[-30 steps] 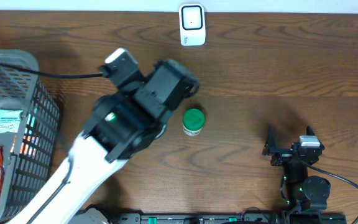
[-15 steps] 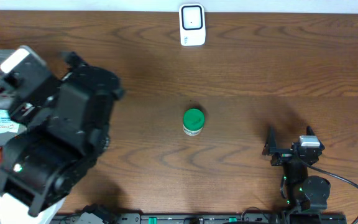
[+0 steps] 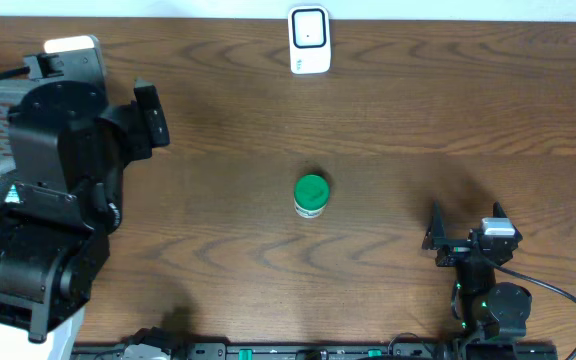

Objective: Scan the item barcode
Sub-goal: 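Open the left gripper and withdraw it back toward the basket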

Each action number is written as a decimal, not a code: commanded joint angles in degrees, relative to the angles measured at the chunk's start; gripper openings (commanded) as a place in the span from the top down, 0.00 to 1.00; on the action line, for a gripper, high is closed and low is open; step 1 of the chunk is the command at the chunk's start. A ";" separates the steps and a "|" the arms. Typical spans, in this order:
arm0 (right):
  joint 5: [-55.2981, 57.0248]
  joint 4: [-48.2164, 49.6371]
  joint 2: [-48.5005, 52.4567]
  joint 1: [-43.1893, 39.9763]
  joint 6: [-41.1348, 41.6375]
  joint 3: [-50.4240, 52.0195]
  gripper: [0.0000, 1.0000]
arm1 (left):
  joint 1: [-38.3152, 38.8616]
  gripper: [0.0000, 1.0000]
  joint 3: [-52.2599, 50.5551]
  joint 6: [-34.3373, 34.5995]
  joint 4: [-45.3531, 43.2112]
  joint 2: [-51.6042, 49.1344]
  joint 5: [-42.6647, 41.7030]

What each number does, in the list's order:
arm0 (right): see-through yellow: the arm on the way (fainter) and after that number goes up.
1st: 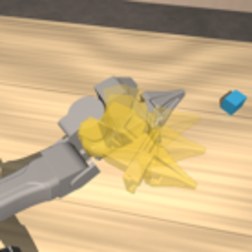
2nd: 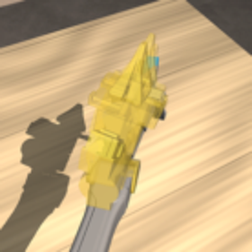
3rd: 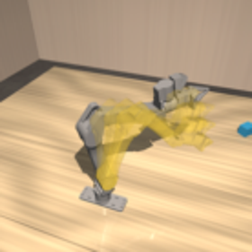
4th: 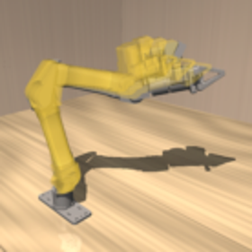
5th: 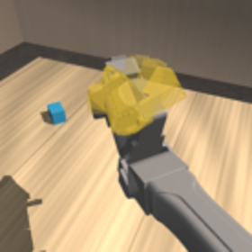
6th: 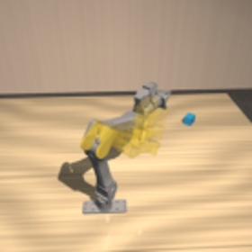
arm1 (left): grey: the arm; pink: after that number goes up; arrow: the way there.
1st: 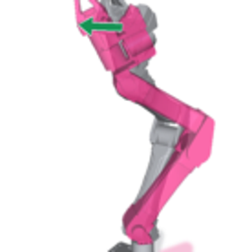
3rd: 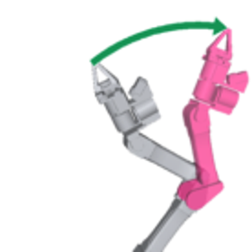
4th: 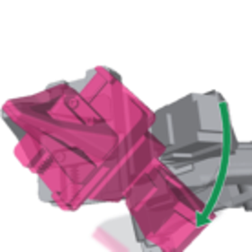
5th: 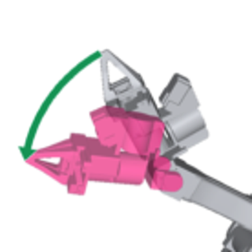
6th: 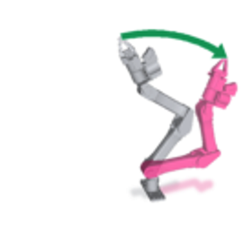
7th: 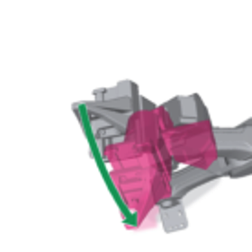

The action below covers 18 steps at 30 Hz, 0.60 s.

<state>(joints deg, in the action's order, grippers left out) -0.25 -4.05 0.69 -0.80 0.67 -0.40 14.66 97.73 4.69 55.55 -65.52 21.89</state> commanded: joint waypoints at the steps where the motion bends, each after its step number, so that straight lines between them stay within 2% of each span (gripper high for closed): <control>1: 0.15 -0.24 -0.20 -0.13 0.57 0.09 0.01 | -3.52 0.02 0.00 -4.04 1.49 0.07 -6.23; 8: 0.15 -0.24 -0.20 -0.13 0.57 0.09 0.01 | -9.53 0.02 -0.02 -4.00 4.15 0.26 -7.37; 18: 0.15 -0.24 -0.20 -0.13 0.57 0.09 0.01 | -10.51 0.02 -0.02 -4.00 4.87 0.42 -8.46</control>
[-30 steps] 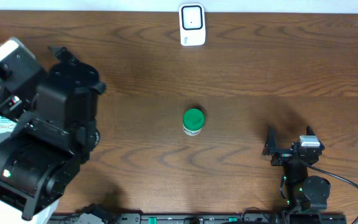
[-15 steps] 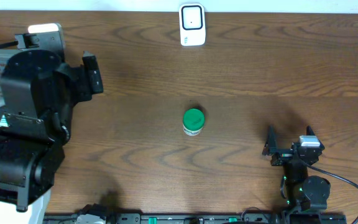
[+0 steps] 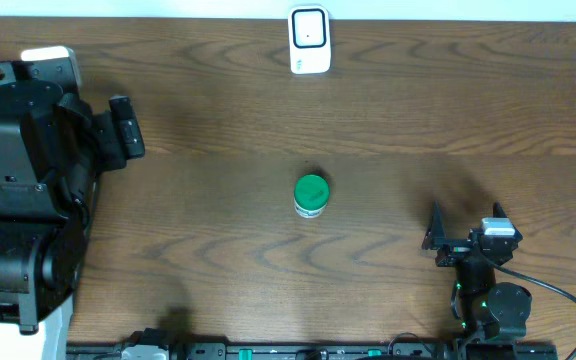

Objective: Scan the item barcode
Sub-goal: 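Open the left gripper and withdraw it back toward the basket, then reach the left gripper into the basket over the orange tissue pack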

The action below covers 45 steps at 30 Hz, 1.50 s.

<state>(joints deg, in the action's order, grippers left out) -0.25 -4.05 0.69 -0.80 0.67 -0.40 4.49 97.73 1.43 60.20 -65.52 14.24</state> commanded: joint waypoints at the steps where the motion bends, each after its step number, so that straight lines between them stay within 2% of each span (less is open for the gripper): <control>1: 0.15 -0.24 -0.20 -0.13 0.57 0.09 0.01 | -0.35 0.02 -0.02 -0.72 0.26 0.42 -0.79; 34: 0.15 -0.24 -0.20 -0.13 0.57 0.09 0.01 | -0.55 0.02 -0.02 -0.74 0.83 2.60 -0.70; 39: 0.15 -0.24 -0.20 -0.13 0.57 0.09 0.01 | -5.07 0.02 -0.02 0.02 0.20 5.75 0.63; 42: 0.15 -0.24 -0.20 -0.13 0.57 0.09 0.01 | -11.30 0.02 -0.26 5.68 0.22 6.03 4.90; 45: 0.15 -0.24 -0.20 -0.13 0.57 0.09 0.01 | -16.17 0.02 -2.21 10.03 0.57 4.94 4.90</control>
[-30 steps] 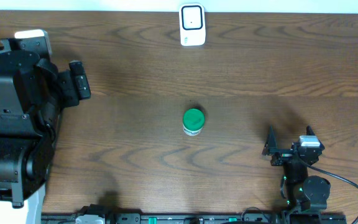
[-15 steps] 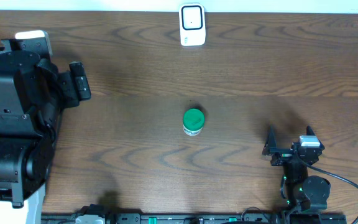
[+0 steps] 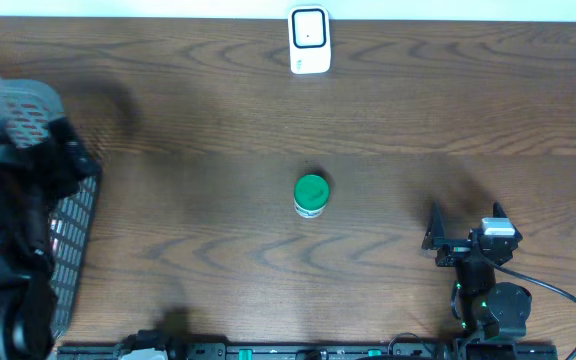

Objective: Scan the item barcode
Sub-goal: 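Reach the left gripper into the basket over the orange tissue pack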

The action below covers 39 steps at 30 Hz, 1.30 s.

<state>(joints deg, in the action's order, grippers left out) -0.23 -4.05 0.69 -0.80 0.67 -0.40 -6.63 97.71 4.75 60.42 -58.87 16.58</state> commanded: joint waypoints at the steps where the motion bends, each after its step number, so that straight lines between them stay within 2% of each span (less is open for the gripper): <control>1: 0.13 -0.24 -0.20 -0.13 0.57 0.09 0.01 | -6.67 0.02 -3.17 8.24 0.59 -2.25 2.58; 6: 0.13 -0.24 -0.20 -0.13 0.57 0.09 0.01 | -14.86 0.02 -7.30 18.27 2.01 -5.46 2.58; 12: 0.13 -0.24 -0.20 -0.13 0.57 0.09 0.01 | -23.04 0.02 -8.31 24.81 4.74 -9.84 2.54; 39: 0.13 -0.24 -0.20 -0.13 0.57 0.09 0.01 | -30.75 0.02 -8.31 30.53 9.81 -20.22 2.34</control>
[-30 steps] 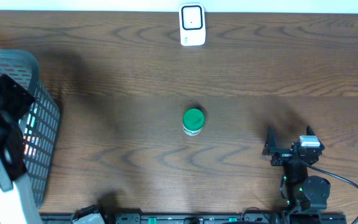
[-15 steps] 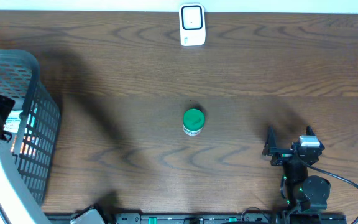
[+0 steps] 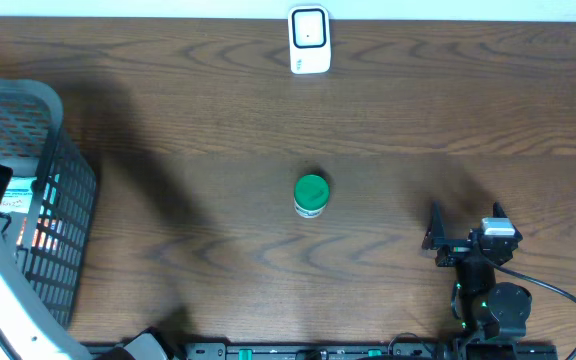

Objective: Scan the item barcode
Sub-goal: 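Reach the left gripper into the basket over the orange tissue pack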

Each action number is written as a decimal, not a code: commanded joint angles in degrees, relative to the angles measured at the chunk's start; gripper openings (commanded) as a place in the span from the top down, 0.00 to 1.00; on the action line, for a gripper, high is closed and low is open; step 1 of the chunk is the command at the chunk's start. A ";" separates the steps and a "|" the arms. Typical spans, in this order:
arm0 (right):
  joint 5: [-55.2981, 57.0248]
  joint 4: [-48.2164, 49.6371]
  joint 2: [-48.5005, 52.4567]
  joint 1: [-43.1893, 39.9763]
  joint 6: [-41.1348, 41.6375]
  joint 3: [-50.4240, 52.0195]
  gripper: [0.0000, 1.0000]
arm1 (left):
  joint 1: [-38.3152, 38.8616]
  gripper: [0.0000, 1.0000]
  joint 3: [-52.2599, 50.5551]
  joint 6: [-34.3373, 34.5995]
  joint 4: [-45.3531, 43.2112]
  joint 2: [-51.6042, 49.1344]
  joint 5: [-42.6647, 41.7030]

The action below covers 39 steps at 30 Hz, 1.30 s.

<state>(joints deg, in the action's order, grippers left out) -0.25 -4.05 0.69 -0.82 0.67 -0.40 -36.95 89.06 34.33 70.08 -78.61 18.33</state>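
Note:
A small jar with a green lid [image 3: 311, 193] stands upright in the middle of the wooden table. The white barcode scanner [image 3: 309, 40] sits at the far edge, straight behind the jar. My right gripper [image 3: 465, 224] rests near the front right, open, with nothing between its fingers, well to the right of the jar. Of my left arm only a white link shows at the left edge, over the basket; its gripper is out of view.
A grey mesh basket [image 3: 63, 150] stands at the left edge with some packaged items inside. A black rail runs along the table's front edge [image 3: 288, 352]. A cable trails from the right arm's base [image 3: 558, 300].
My left arm has drawn back further toward the lower left edge, uncovering most of the basket. The jar, the scanner and my right arm have not moved.
My left arm loomed large over the table's left side, its gripper reaching out past the basket. At each later moment it stood further left and lower, until only a white link shows now. The jar and right gripper stayed put throughout.

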 commanded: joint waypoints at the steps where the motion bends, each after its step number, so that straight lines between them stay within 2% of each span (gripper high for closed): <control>1: 0.15 -0.24 -0.20 -0.11 0.57 0.09 0.01 | -0.44 0.02 0.35 0.96 0.13 -0.50 0.59; 9: 0.15 -0.24 -0.20 -0.11 0.57 0.09 0.01 | -0.44 0.02 0.31 0.94 -0.04 -2.69 0.59; 21: 0.15 -0.24 -0.20 -0.11 0.57 0.09 0.01 | -3.98 0.02 0.31 0.92 -1.42 -14.62 0.52; 23: 0.15 -0.24 -0.20 -0.11 0.57 0.09 0.01 | -4.55 0.02 0.31 0.79 -1.57 -16.63 -0.44; 27: 0.15 -0.24 -0.20 -0.11 0.57 0.09 0.01 | -4.66 0.02 0.31 -2.78 -2.67 -23.02 -8.17; 39: 0.15 -0.24 -0.20 -0.11 0.57 0.09 0.01 | -4.66 0.02 -1.05 -2.73 -5.22 -34.12 -11.41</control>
<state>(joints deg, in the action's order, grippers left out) -0.25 -4.05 0.69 -0.80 0.67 -0.40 -41.52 89.06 32.34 65.89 -110.83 8.91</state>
